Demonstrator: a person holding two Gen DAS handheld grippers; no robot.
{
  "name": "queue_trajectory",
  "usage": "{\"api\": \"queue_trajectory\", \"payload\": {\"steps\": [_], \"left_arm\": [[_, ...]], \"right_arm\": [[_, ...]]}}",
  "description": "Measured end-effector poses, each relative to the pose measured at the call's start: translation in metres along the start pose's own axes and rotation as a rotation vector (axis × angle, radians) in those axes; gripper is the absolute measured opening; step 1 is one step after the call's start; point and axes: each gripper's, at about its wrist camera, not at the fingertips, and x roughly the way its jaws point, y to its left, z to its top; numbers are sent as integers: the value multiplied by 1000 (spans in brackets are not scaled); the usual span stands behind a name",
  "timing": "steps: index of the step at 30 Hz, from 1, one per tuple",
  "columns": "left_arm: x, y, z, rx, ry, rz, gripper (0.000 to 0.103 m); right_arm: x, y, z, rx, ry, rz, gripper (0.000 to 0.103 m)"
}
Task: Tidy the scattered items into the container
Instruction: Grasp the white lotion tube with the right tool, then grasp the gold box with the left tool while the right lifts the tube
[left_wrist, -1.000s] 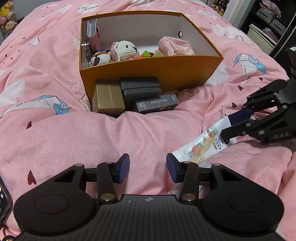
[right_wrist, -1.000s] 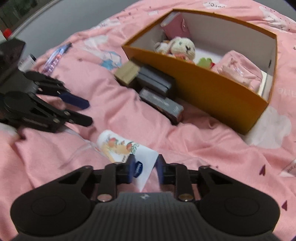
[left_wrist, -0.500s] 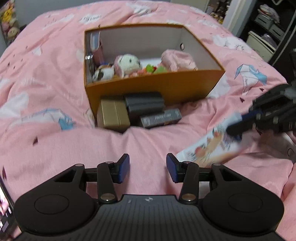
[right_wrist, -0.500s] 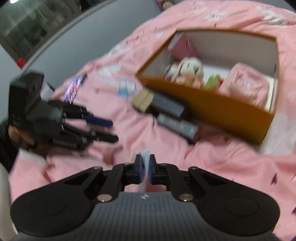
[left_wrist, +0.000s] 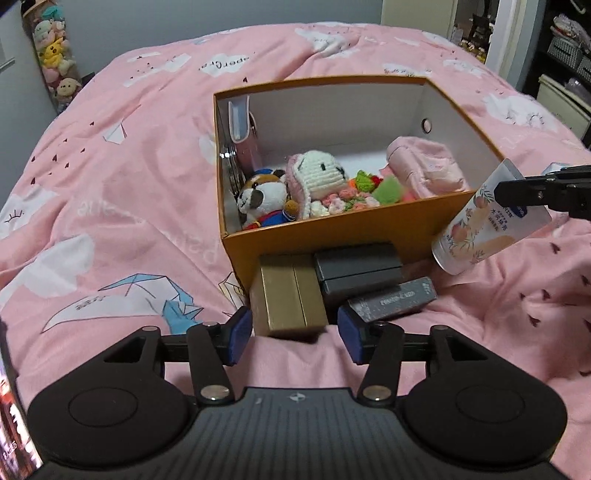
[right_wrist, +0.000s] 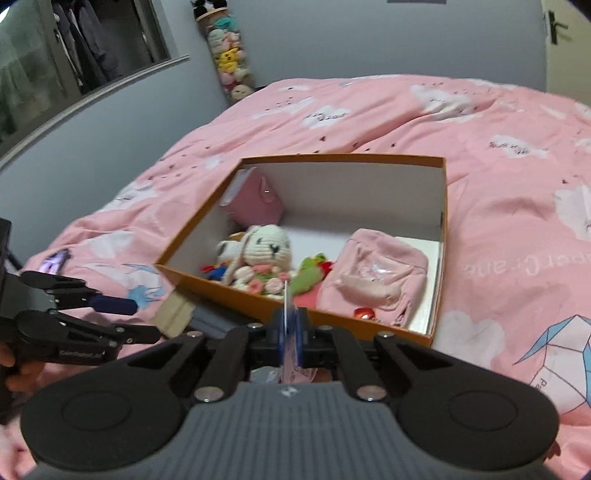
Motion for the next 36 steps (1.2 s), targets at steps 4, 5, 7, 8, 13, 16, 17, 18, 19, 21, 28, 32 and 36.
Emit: {"api": "queue_trajectory", "payload": {"steps": [4,5,7,8,13,16,17,18,19,21,28,32,36], "left_arm": [[15,-4,0,26,21,22,63],[18,-5,-1,32,24,22,63],[25,-7,-1,42,39,32,64],[27,-7,-1,45,44,34,64],[37,-5,-2,42,53,37,64],[40,-4,-1,34,57,38,61],[39,-4,-2,32,55,36,61],[39,-3,-2,28,54,33,60],[39,-2,-2,21,53,29,60],[38,1,-2,0,48,21,60],[21,10,-2,-65,1,-12,56],[3,12,-2,-88,-38,-32,56],[-13,11,-1,-98,-70,-49,55]], "right_arm": [[14,3,-9,-16,14,-20,7],[16,3,-11,-17,21,-20,7],[22,1,-16,-19,43,-29,7],[24,0,-18,-15,56,-27,7],[30,-6,-24,11,85,-26,7],[33,-8,-25,23,93,-25,7],[33,-9,-25,25,94,-23,7],[34,-8,-25,26,95,-23,7],[34,-9,-25,27,97,-24,7],[34,-8,-25,25,98,-25,7],[21,-2,-18,1,56,-38,6],[10,5,-11,-23,29,-33,6],[0,12,-6,-44,5,-23,6]]}}
